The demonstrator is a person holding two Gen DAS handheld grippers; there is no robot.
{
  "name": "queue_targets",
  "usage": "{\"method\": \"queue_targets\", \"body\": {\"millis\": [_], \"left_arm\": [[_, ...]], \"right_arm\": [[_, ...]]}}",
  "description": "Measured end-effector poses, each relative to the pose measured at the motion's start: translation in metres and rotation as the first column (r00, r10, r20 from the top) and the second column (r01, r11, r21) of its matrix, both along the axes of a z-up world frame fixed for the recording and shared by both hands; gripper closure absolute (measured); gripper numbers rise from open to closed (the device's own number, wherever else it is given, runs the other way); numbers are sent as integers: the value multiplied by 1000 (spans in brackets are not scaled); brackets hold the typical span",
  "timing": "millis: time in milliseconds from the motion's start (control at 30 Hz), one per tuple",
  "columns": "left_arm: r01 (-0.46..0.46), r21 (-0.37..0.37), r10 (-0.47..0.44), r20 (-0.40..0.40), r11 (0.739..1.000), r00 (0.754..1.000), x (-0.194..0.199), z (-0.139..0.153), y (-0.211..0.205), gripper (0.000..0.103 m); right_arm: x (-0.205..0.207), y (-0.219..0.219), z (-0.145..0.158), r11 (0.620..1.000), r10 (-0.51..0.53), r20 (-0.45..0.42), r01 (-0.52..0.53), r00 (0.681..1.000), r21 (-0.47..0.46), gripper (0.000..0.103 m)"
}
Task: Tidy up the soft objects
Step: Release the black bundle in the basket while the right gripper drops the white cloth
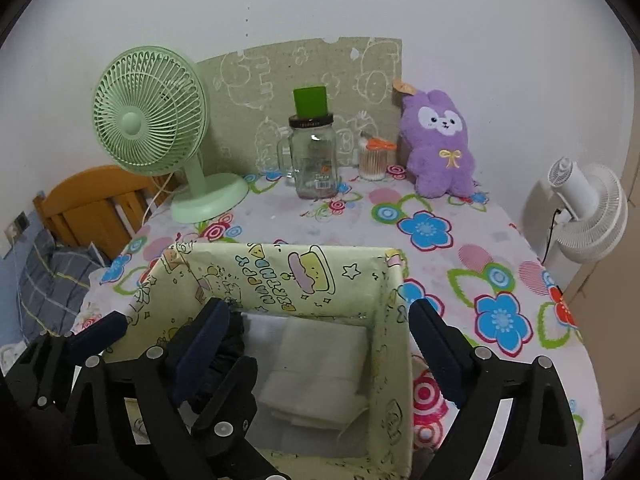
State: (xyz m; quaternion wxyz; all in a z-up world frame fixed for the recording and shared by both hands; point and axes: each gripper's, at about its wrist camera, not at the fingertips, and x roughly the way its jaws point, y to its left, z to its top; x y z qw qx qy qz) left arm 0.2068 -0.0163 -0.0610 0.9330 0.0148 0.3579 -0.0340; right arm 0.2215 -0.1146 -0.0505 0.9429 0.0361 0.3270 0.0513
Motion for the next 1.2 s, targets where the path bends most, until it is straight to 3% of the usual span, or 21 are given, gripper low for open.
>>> {"method": "queue_targets", "body": {"millis": [200,333,900,1200], "left_arm": [[5,2,-5,6,1000,1000,-12,8,-4,0],[4,4,-4,15,1000,1000,-20,13,-6,0],[12,2,-12,101,1000,995,-62,43,-15,0],[11,-3,-10,144,1000,990,-89,54,-17,0]], "right_arm": [[-14,-5,10,1000,-13,22,13,1000,-14,9],[-25,-9,17,999,-27,49,28,998,-25,4],[-68,-21,45,1000,-21,115,19,993,22,3],[-95,-25,59,1000,-4,154,3,988,4,3]]}}
